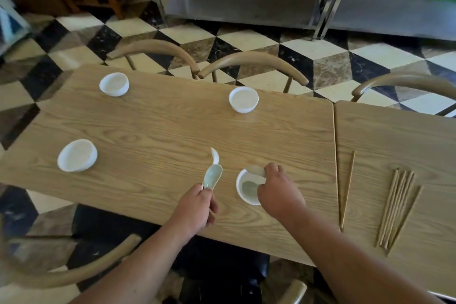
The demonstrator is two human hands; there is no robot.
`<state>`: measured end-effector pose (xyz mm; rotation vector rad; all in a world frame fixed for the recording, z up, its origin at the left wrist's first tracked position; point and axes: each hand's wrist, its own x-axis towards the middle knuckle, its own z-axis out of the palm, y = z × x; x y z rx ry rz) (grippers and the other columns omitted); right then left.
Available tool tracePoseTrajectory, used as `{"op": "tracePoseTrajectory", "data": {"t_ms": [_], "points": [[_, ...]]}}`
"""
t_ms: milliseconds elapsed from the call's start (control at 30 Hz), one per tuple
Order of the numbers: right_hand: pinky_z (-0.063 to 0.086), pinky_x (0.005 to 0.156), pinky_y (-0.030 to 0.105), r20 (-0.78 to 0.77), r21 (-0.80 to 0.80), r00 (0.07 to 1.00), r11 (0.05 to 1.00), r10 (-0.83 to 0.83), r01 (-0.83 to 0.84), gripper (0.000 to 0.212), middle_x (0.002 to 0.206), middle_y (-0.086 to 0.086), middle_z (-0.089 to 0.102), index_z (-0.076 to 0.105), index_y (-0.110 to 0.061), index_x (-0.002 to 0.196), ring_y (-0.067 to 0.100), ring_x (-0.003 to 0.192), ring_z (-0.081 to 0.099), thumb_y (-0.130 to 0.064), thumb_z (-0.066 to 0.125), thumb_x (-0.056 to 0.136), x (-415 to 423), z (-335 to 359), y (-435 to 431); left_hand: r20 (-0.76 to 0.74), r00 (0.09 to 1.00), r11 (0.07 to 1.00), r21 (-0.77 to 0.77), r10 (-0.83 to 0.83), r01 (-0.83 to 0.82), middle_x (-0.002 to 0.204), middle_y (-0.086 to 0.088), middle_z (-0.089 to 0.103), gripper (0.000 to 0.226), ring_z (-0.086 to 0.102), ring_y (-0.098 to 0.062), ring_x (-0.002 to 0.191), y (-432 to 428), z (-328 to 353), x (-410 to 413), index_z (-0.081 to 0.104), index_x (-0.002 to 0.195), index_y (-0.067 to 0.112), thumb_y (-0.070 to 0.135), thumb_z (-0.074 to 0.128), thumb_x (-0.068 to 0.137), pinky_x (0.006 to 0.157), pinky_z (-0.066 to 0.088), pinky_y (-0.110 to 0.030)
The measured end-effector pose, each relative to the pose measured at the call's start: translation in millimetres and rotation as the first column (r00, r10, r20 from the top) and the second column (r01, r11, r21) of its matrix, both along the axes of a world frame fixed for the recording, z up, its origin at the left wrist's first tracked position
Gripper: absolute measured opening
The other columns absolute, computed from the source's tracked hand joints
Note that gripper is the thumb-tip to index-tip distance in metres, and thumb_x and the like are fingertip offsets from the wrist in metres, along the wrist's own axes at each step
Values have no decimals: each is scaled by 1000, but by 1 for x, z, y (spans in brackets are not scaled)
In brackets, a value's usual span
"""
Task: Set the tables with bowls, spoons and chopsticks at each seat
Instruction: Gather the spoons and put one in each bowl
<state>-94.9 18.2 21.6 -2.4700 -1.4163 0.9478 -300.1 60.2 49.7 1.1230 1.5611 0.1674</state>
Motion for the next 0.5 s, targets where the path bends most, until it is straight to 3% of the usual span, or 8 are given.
{"op": "tracePoseTrajectory", "data": {"t_ms": [100, 167, 200, 267, 333, 400, 500], "points": [[56, 67, 35, -334, -97, 927, 984, -172, 148, 24, 95, 3, 62, 65, -12, 118, 21, 76, 65, -6, 50, 99, -44, 10, 29, 40, 998, 999, -5, 45, -44, 72, -2, 73, 23, 60, -20, 51, 12, -1, -23, 57, 94, 8, 21, 44, 107, 55, 47, -30], [62, 64, 36, -636, -243, 694, 941, -338, 236, 29, 81, 9, 70, 63, -7, 127, 23, 66, 70, -2, 48, 103, -88, 16, 43, 74, 995, 997, -21, 73, -71, 74, -5, 72, 23, 59, -23, 54, 22, -3, -51, 57, 95, 8, 22, 44, 107, 57, 46, -31], [63, 67, 38, -710, -288, 597, 927, -374, 239, 27, 80, 11, 75, 60, -8, 128, 25, 69, 75, -3, 47, 105, -111, 20, 50, 93, 992, 996, -28, 86, -84, 75, -6, 72, 23, 60, -24, 54, 27, -4, -68, 57, 96, 8, 23, 44, 108, 59, 46, -32], [64, 70, 40, -727, -282, 588, 936, -353, 212, 18, 83, 11, 80, 57, -9, 124, 24, 78, 80, -13, 45, 111, -159, 24, 62, 113, 988, 994, -34, 106, -103, 75, -6, 72, 23, 59, -23, 54, 41, -5, -110, 58, 99, 7, 23, 44, 107, 59, 46, -32], [64, 61, 37, -717, -269, 604, 937, -349, 222, 26, 76, 11, 75, 56, -7, 121, 23, 63, 74, -27, 40, 115, -208, 23, 74, 116, 985, 992, -35, 127, -124, 75, -6, 73, 21, 59, -23, 53, 57, -6, -160, 58, 99, 8, 22, 45, 106, 59, 44, -32], [58, 51, 32, -676, -232, 660, 945, -327, 231, 36, 64, 6, 62, 58, -7, 116, 17, 45, 57, -38, 39, 115, -261, 20, 91, 122, 984, 991, -43, 132, -127, 76, -7, 72, 21, 60, -24, 54, 76, -6, -214, 58, 99, 8, 22, 45, 106, 59, 45, -32], [38, 43, 25, -647, -235, 684, 942, -336, 240, 30, 56, 3, 52, 61, -7, 108, 16, 41, 40, -31, 43, 112, -346, 23, 123, 132, 985, 994, -48, 108, -103, 79, -7, 72, 22, 62, -24, 60, 107, -3, -294, 57, 99, 9, 23, 43, 108, 62, 48, -33]]}}
